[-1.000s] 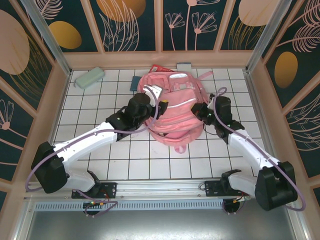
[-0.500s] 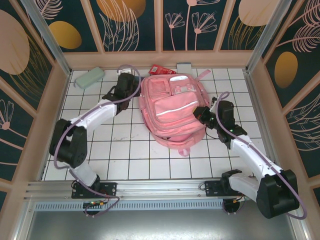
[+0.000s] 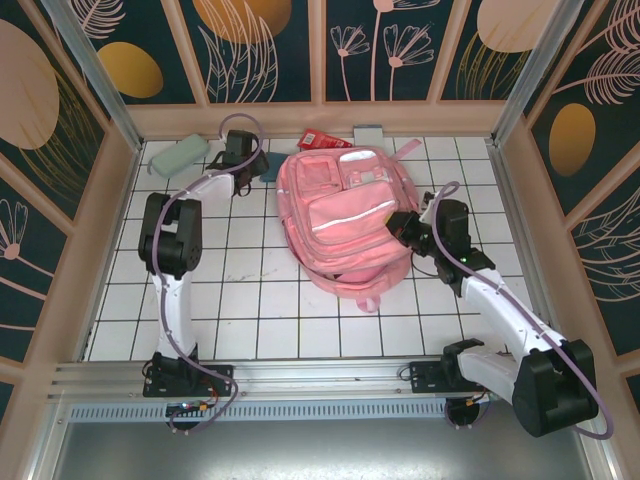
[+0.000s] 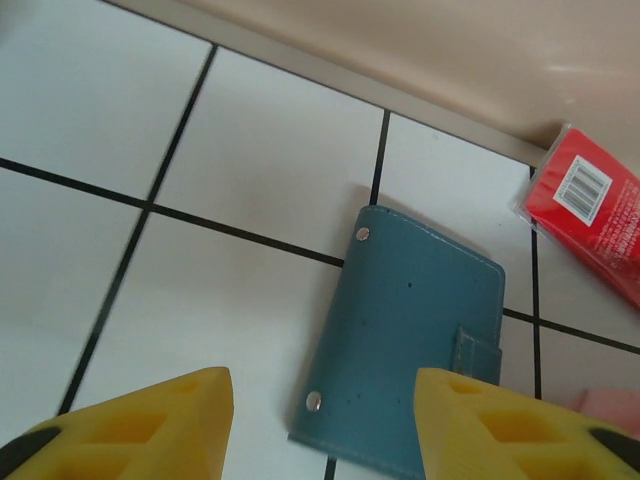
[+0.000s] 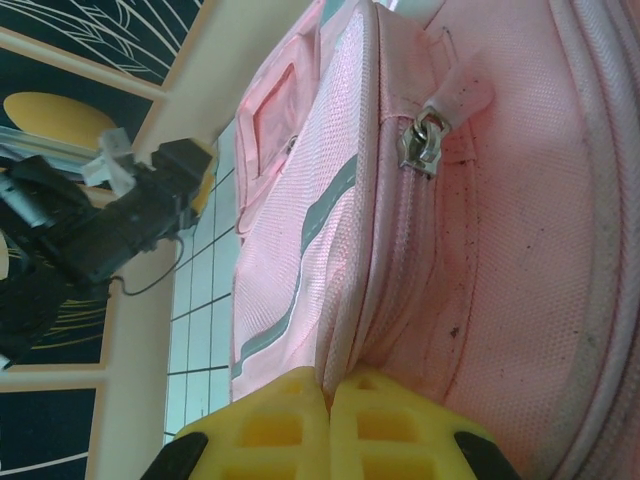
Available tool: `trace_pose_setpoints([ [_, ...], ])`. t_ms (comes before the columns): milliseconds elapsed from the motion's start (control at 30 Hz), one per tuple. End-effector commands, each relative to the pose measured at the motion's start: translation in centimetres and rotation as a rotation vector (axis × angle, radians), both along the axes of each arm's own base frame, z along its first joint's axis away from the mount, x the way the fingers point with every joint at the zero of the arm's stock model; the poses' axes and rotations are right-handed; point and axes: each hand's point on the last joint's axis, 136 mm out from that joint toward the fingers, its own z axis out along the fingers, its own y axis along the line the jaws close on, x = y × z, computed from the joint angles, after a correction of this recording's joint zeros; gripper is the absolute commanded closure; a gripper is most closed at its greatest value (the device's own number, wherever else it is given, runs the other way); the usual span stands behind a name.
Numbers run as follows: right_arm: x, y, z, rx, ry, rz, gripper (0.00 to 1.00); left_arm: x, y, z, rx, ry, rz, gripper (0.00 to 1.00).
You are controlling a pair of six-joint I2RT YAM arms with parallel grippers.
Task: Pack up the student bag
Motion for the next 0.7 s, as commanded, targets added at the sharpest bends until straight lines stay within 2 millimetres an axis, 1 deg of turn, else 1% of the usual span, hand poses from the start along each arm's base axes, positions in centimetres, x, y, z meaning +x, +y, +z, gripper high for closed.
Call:
trace_pose_setpoints([
  [0, 0.7, 0.7, 3.7, 0.019, -0.116, 0.046, 1.00, 1.5, -1.0, -1.4, -0.095, 0.022, -0.043, 0.49],
  [100, 0.8, 0.8, 3.7, 0.018, -0.112, 0.049, 1.00, 2.4, -1.3, -2.9, -0.103, 0.042, -0.053, 0.49],
  [167, 0.9, 0.7, 3.5, 0.013, -0.107, 0.045, 1.00, 2.8, -2.0, -4.0, -0.121, 0.057, -0.085, 0.49],
  [267, 1.0, 0.7, 3.5, 0.012, -0.104, 0.043, 1.00, 3.1, -3.1, -5.4, -0.159, 0.083, -0.129, 0.50],
  [333, 1.0, 0.7, 3.4, 0.015, -0.099, 0.043, 1.00, 2.9, -3.8, -5.9, -0.191, 0.096, -0.155, 0.51],
  [500, 1.1, 0.8, 3.3, 0.017, -0.096, 0.043, 1.00, 2.0, -5.5, -5.9, -0.262, 0.092, -0.234, 0.56],
  [533, 1.2, 0.8, 3.1, 0.018, -0.092, 0.042, 1.00, 1.9, -5.7, -5.9, -0.269, 0.091, -0.246, 0.58],
  [633, 1.2, 0.8, 2.9, 0.027, -0.086, 0.043, 1.00, 1.6, -6.1, -5.9, -0.275, 0.091, -0.282, 0.61],
  [667, 1.2, 0.9, 2.9, 0.030, -0.084, 0.045, 1.00, 1.6, -6.3, -5.9, -0.267, 0.095, -0.290, 0.64],
])
